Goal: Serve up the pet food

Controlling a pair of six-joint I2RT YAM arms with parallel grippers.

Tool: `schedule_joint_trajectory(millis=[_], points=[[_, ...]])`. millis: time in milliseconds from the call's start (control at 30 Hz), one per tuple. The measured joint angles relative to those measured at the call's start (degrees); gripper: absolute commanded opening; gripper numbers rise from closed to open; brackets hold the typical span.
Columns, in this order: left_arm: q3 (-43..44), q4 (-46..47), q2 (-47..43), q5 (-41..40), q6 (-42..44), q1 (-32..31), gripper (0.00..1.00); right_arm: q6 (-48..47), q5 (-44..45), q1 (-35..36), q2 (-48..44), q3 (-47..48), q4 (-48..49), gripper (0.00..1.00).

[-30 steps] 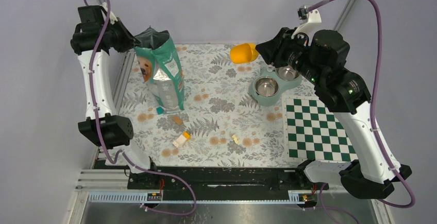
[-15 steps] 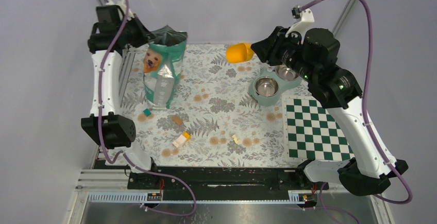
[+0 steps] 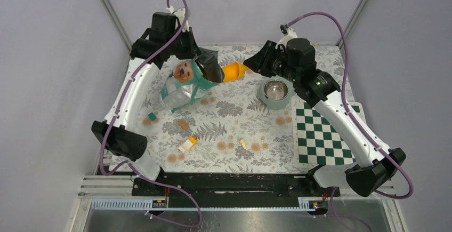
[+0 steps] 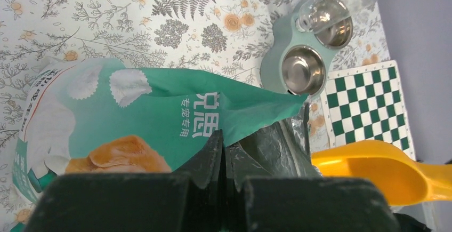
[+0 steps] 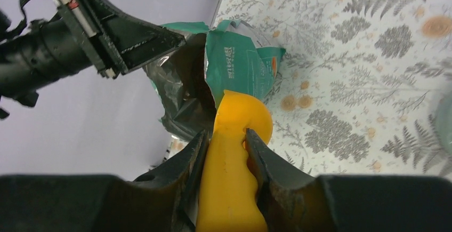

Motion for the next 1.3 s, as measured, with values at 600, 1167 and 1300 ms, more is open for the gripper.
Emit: schedule_joint_trajectory(millis=[600,1167,1300], points=[[3.91,-6.71,2.01,-5.53,4.79,-7.43,0.00,7.85,2.10,-1.16,-12.02,-0.52,0.55,0.00],[6.67,-6.99,7.02,-4.28,0.04,-11.19,0.00,4.68,8.17,3.89,4.24,-8.20,6.03,0.00],[6.75,-6.08,9.25,-3.04,-0.63,-13.14,0.00,4.55,8.31,4.02,9.33,-14.32,11.37,0.00]])
